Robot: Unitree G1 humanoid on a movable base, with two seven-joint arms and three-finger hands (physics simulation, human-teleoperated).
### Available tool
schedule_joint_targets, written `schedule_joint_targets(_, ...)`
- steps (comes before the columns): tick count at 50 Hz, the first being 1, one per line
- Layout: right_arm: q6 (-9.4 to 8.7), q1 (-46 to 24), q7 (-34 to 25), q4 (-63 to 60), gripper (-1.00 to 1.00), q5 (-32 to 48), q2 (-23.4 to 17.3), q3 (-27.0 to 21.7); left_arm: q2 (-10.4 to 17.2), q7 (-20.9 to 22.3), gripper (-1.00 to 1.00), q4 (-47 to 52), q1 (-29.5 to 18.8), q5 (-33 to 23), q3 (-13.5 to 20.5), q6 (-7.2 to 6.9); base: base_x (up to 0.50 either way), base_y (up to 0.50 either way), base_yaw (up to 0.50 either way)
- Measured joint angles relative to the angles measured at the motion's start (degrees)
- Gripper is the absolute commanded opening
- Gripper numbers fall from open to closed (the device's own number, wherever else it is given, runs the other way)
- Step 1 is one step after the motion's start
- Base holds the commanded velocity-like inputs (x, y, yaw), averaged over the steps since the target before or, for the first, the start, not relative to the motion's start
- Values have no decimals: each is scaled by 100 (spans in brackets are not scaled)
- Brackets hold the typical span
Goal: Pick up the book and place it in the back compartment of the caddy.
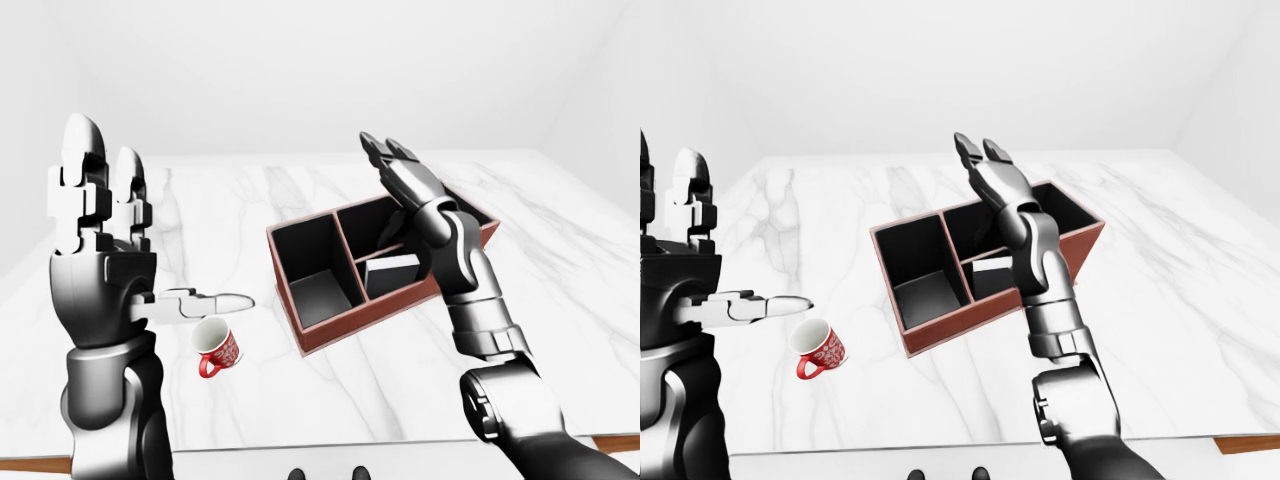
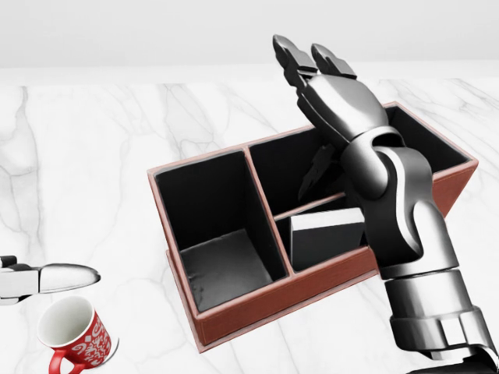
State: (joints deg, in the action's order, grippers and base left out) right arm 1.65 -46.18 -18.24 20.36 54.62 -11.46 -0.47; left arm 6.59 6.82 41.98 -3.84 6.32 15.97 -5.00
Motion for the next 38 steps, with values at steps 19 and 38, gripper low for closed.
schedule_joint_targets(19,-665,1162,-2072,-5548,100,-676,78,-353,8,23,99,560,10,209,176,0,0,0,0)
schedule_joint_targets(38,-665,-703,-2175,-7663,100,1916,971,-873,695,-677,99,1581,134,1835,828,0,0,0,0)
